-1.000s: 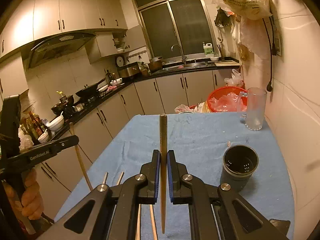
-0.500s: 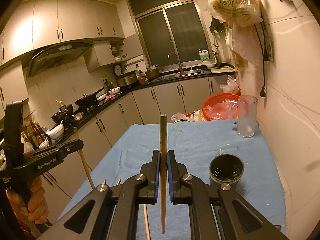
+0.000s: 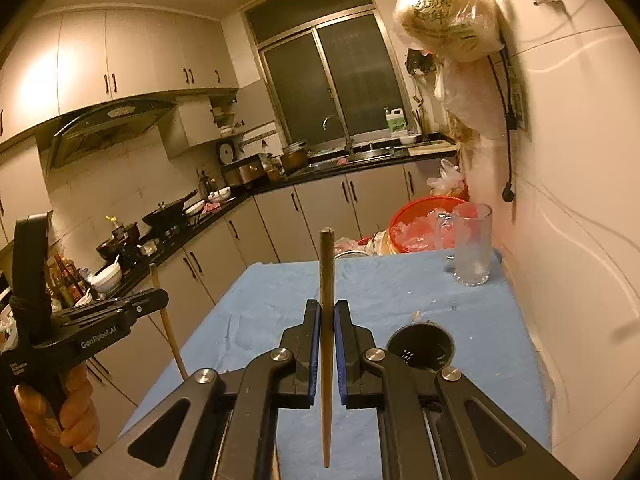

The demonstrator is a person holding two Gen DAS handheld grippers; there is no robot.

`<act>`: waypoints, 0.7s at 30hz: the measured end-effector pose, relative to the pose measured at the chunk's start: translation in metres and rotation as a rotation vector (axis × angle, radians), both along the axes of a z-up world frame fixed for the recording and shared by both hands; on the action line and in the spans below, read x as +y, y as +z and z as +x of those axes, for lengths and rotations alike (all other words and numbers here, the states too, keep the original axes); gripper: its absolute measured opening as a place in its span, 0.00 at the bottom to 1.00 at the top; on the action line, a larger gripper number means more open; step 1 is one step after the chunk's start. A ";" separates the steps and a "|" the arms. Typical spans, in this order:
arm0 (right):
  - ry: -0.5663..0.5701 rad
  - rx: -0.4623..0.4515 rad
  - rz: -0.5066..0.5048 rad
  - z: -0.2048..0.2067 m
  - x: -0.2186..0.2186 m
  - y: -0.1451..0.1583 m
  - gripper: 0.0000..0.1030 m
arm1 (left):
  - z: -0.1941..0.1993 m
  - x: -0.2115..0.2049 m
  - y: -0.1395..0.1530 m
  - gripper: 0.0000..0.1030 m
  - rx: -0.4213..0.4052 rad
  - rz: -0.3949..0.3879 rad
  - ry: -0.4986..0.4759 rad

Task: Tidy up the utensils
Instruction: 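Lift the chopsticks upright and carry both tools toward the grey holder cup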

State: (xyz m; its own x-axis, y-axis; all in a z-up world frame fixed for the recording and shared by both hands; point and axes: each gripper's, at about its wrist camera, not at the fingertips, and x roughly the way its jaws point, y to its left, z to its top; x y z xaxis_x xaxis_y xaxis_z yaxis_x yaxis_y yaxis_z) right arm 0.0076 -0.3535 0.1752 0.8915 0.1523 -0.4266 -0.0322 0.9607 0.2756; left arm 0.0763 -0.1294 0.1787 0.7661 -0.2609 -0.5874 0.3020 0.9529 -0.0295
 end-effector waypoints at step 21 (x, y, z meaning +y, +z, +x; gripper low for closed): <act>-0.169 -0.106 0.026 0.029 -0.081 0.054 0.07 | 0.034 -0.095 0.077 0.07 -0.029 -0.192 -0.167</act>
State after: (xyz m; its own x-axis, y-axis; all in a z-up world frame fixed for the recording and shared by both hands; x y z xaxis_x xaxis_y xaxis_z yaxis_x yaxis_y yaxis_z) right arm 0.0370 -0.4341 0.2294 0.9452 0.0063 -0.3265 0.0987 0.9476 0.3039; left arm 0.1104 -0.2241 0.2562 0.7190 -0.4895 -0.4935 0.4576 0.8677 -0.1939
